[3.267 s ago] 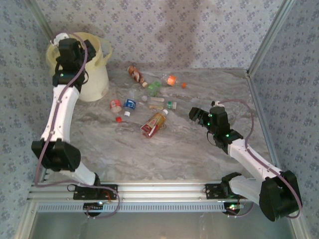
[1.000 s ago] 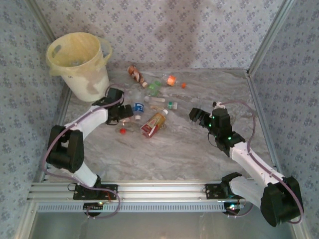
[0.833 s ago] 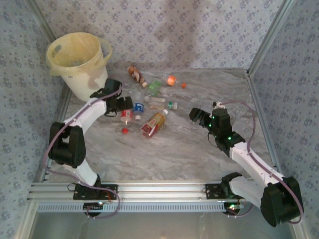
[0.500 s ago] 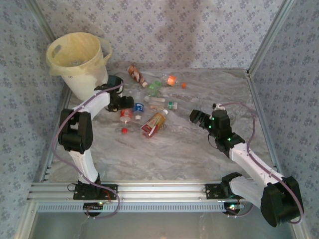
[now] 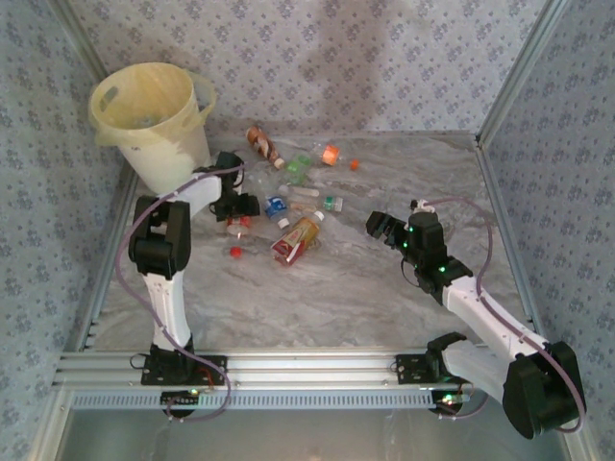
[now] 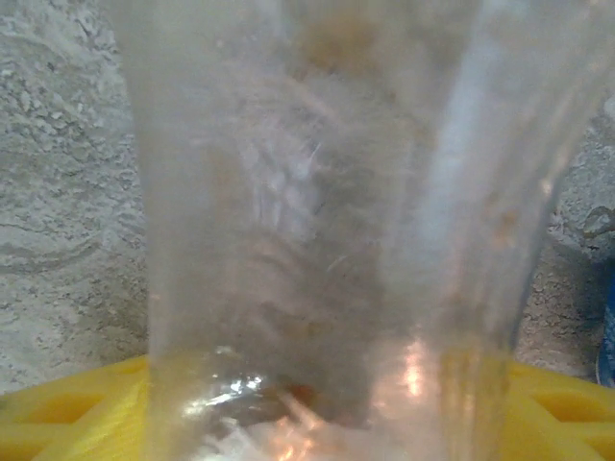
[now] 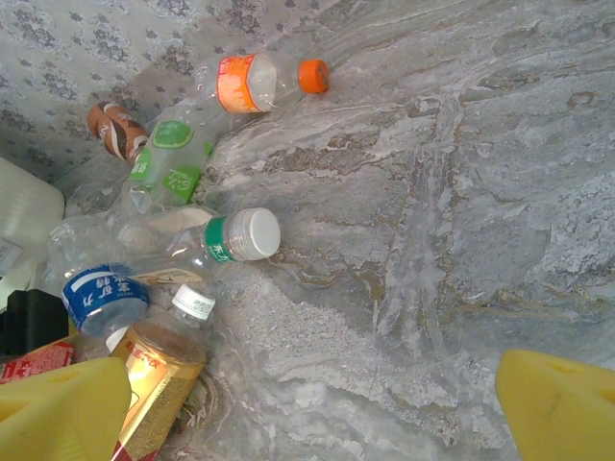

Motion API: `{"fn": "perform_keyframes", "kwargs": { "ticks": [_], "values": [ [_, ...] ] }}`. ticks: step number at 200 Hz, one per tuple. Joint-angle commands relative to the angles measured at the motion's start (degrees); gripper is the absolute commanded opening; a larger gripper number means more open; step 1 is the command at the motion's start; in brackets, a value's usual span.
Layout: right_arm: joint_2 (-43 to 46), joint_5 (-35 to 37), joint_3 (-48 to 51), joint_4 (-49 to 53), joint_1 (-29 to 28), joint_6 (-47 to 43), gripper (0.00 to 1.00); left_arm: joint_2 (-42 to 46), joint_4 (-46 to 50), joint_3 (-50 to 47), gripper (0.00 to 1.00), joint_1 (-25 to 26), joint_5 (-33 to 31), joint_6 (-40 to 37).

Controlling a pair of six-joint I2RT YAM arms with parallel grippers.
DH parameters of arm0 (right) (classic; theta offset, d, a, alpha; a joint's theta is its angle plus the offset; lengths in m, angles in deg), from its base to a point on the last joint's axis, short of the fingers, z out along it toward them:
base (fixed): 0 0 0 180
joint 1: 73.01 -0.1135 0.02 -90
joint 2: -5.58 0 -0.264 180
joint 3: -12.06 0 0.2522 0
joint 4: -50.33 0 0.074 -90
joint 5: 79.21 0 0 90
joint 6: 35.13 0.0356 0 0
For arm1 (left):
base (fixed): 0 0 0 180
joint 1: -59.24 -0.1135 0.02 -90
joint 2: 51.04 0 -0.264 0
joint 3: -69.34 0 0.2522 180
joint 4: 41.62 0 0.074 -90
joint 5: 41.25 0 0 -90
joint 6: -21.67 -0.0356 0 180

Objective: Put the plastic bottles in the bin

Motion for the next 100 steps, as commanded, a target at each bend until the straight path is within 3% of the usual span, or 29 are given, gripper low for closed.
{"fn": "perform_keyframes", "kwargs": {
  "ticks": [1, 49, 100],
  "values": [
    [0.58, 1.34, -0.44, 0.67, 0.11, -0.5, 1.0, -0.18, 0.9, 0.45, 0.69, -0.23, -2.09, -0.57],
    [3.0, 1.55, 1.04, 0.43, 0.11, -0.52, 1.0, 5.81, -0.34, -2.92, 0.62, -0.4, -6.35, -0.51],
    [3.57, -1.74, 1.74, -5.71, -0.02, -3.93, 1.0, 19.94, -5.64, -8.6, 0.55, -0.28, -6.49, 0.71]
  ]
}}
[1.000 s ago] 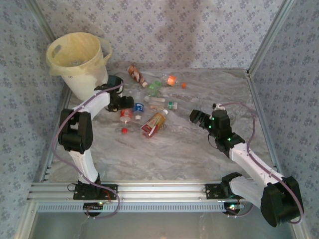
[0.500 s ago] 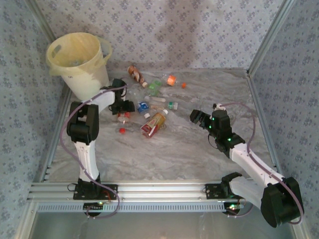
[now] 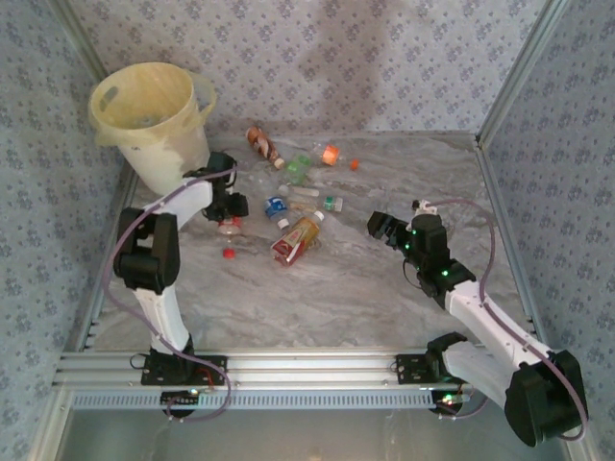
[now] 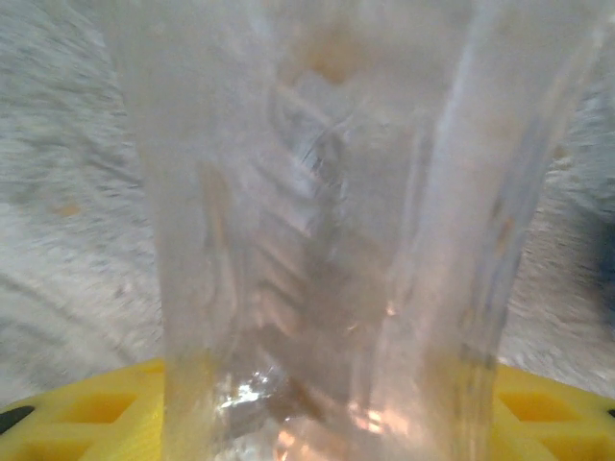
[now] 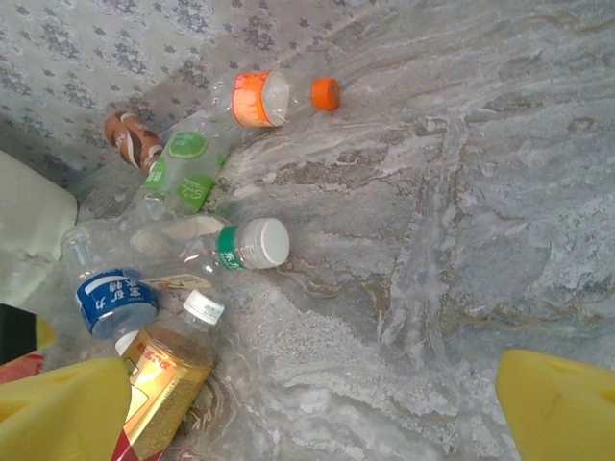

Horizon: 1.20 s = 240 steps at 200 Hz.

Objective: Put the plastic bottles in the bin

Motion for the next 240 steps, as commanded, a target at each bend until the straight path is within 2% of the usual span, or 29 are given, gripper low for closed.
{"fn": "perform_keyframes", "kwargs": {
  "ticks": [1, 31, 71, 115, 131, 145, 188, 219, 240],
  "values": [
    [0.95, -1.77, 0.92, -4.75, 0.01, -2.0, 1.0, 9.02, -4.06, -1.29, 0.55, -0.01, -0.82, 0.65],
    [0.96, -5.46, 2.89, -13.31, -0.42, -2.19, 1.0, 16.89, -8.82, -1.16, 0.54, 2.25, -0.19, 0.61],
    [0.25, -8.11, 4.7, -23.46, -1.31, -1.77, 1.0, 24.33, -20.41, 1.37, 0.54, 4.14, -0.3, 1.89],
    [-0.83, -7.42, 4.74, -26.68, -1.97, -1.6, 1.0, 24.07, -30.78, 10.96, 0.53, 3.33, -7.87, -3.98],
    [-1.36, -6.94, 5.23, -28.15, -2.27, -1.28, 1.0, 22.77, -35.21, 15.11, 0.53, 1.41, -10.79, -5.95],
    [-1.96, -6.37, 5.78, -29.72, -2.45, -1.0, 1.0, 20.72, -37.31, 19.88, 0.53, -1.99, -10.91, -6.02],
    [-5.12, -5.3, 6.2, -33.83, -2.7, 0.46, 1.0, 10.54, -33.94, 38.2, 0.53, -12.36, -11.54, -6.33],
    [-5.25, -3.88, 5.75, -33.59, -3.41, 0.46, 1.0, 5.06, -40.26, 39.69, 0.53, -16.0, -14.38, -7.41],
    [-5.22, -2.48, 5.41, -32.87, -3.67, 0.49, 1.0, 1.01, -42.2, 41.47, 0.52, -17.35, -14.35, -5.45]
  ]
}}
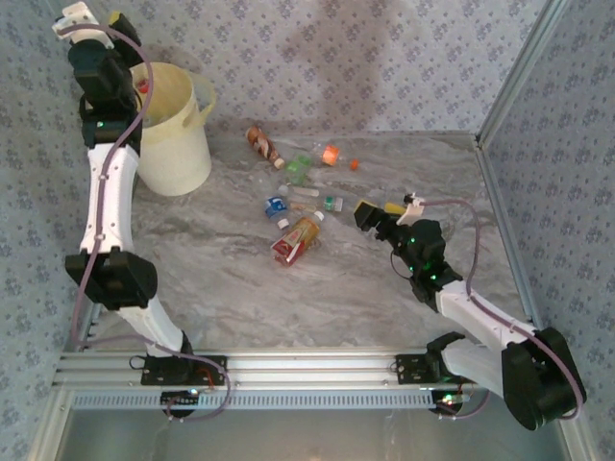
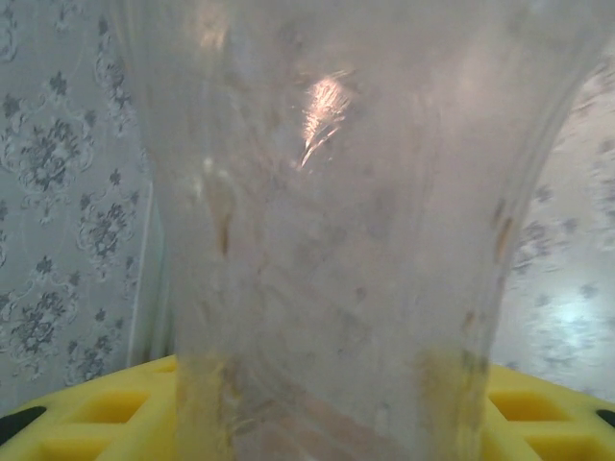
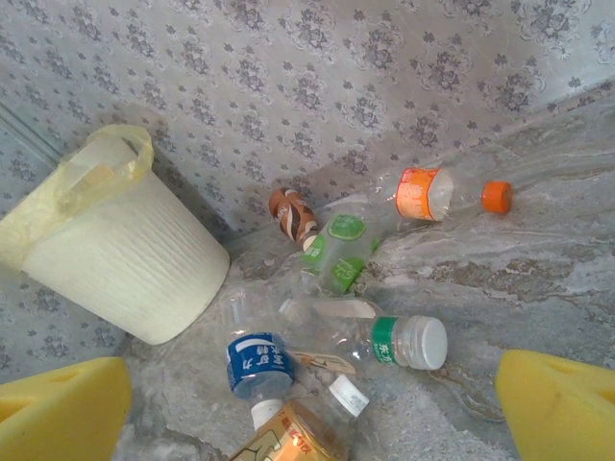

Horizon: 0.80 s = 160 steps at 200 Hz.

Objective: Put the plastic bottles in the bin

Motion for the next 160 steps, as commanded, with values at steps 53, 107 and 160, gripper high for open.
{"fn": "perform_keyframes", "kwargs": {
  "ticks": [53, 107, 160],
  "values": [
    [0.9, 4.84, -0.27, 0.14, -0.96, 0.48, 1.0, -14.18, -4.93, 6.09, 0.53, -1.29, -0.17, 6.13],
    [1.73, 6.56, 0.01, 2.73, -1.06, -0.22, 1.0, -19.96, 3.19, 10.76, 0.63, -0.72, 5.58, 13.24],
    [1.53, 6.85, 0.32, 3.9, -1.18, -0.55, 1.0, -20.06, 13.93, 12.51, 0.88, -0.74, 11.68, 16.16]
  ]
}}
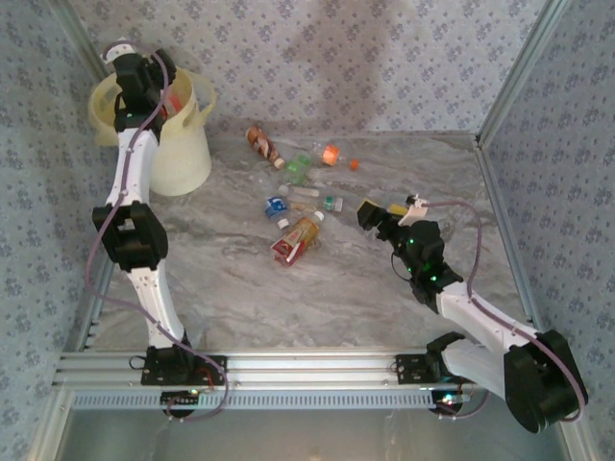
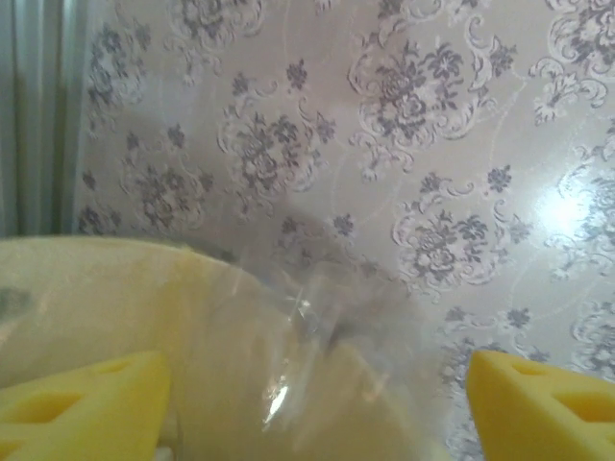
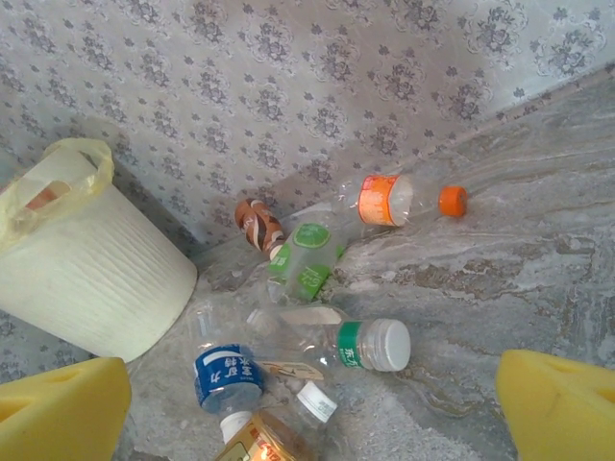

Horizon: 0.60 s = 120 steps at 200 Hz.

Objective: Put the plastic bottles in the bin

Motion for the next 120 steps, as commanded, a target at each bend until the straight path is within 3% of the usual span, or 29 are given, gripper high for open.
{"fn": "perform_keyframes", "kwargs": {
  "ticks": [1, 38, 72, 102, 120],
  "values": [
    [0.55, 1.55, 0.3, 0.95, -0.45, -0.51, 1.0, 0.24, 5.64, 3.06, 0.89, 0.31, 4.53, 2.21],
    [0.52, 1.81, 0.02, 2.23, -0.48, -0.52, 1.0, 0.38, 9.69, 6.19, 0.96, 0.25, 8.39, 2.72],
    [-0.54, 3.23, -1.16, 7.24, -0.42, -0.28, 1.0, 1.65, 16.21, 10.22, 0.98, 0.35, 13.22, 3.07],
    [-4.38, 2.5, -5.21, 16.14, -0.44, -0.44, 1.0, 5.84, 21.05, 7.94, 0.98, 1.67, 14.14, 2.63],
    [-8.02, -2.05, -10.83, 24.71, -0.25, -7.69, 1.0, 10.05, 20.94, 2.76, 0.98, 3.24, 15.19, 2.0]
  ]
}}
